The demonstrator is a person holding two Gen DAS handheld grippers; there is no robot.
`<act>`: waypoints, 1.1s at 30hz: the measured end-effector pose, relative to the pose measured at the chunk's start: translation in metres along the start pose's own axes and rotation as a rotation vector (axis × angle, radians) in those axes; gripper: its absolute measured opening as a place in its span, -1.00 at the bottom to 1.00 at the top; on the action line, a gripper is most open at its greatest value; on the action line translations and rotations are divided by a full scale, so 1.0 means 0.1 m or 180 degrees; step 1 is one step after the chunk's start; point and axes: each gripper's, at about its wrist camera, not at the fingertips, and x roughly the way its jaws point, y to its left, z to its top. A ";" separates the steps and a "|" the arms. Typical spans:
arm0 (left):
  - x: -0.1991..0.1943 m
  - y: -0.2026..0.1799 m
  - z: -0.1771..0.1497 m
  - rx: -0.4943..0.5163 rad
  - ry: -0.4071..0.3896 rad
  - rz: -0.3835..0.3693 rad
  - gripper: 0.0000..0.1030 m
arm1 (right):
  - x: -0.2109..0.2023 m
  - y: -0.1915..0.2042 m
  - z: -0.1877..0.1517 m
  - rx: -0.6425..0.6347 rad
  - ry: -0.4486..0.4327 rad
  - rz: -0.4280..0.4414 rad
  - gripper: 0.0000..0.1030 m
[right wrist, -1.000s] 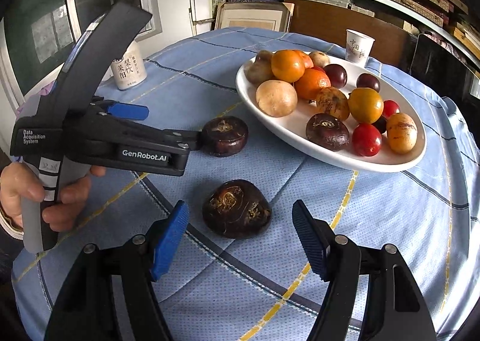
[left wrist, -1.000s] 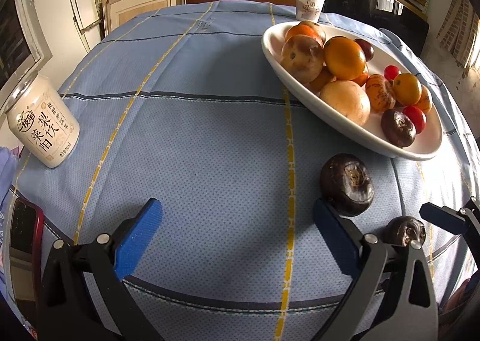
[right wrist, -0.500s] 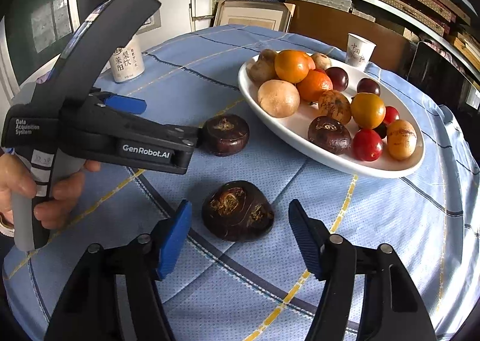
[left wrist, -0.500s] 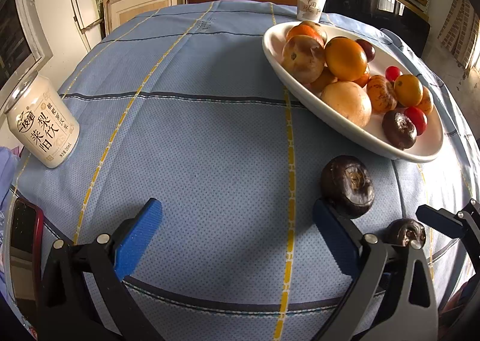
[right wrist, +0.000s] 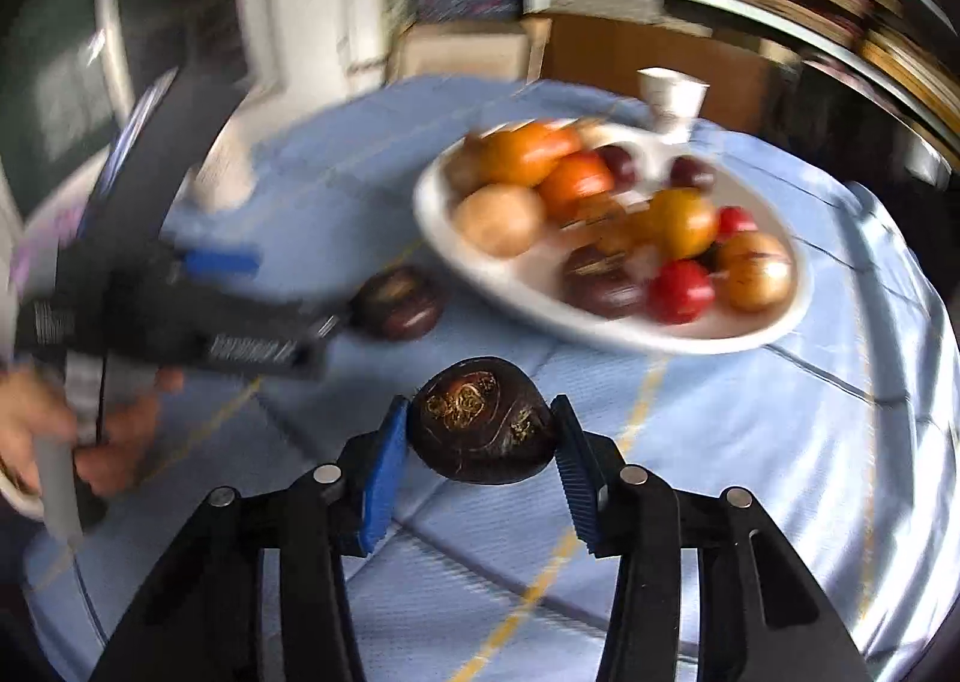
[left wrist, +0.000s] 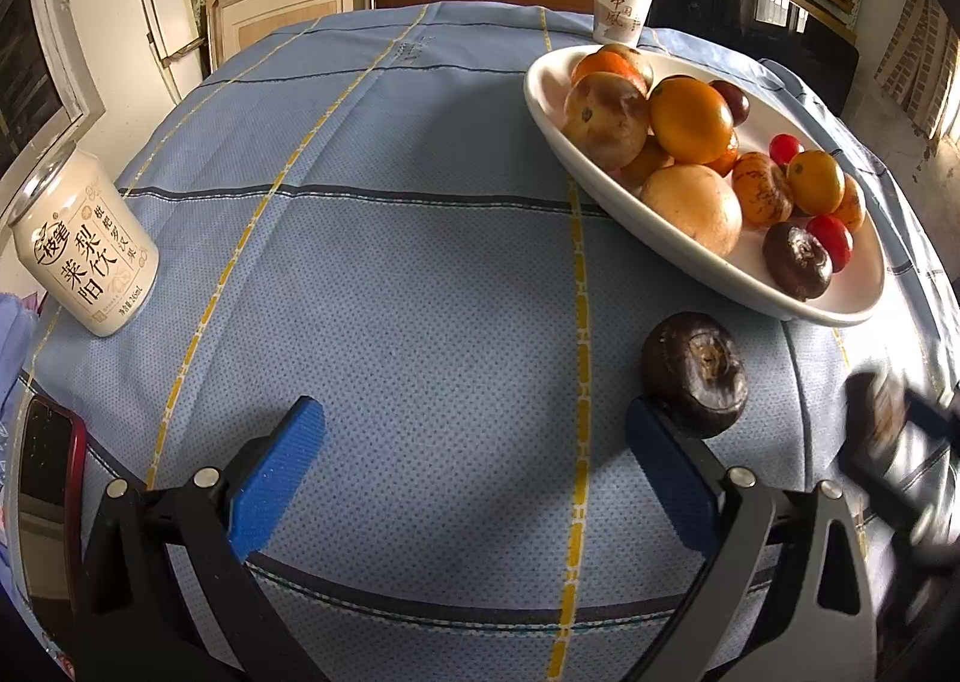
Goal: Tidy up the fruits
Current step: 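Close the right tool on the dark brown round fruit, then grasp the other dark brown fruit with the left tool while the right tool holds its fruit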
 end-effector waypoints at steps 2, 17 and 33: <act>-0.04 -0.04 0.00 0.0073 -0.0056 -0.0045 0.91 | -0.08 -0.14 0.03 0.0130 -0.0134 -0.0183 -0.07; -0.33 -0.69 -0.19 0.1071 -0.0431 -0.0454 0.55 | -0.14 -0.66 0.03 0.0881 -0.0149 -0.0135 -0.07; -0.07 -0.87 0.00 0.0941 -0.0221 -0.0754 0.03 | -0.27 -0.66 0.03 0.0866 -0.0224 -0.0135 -0.07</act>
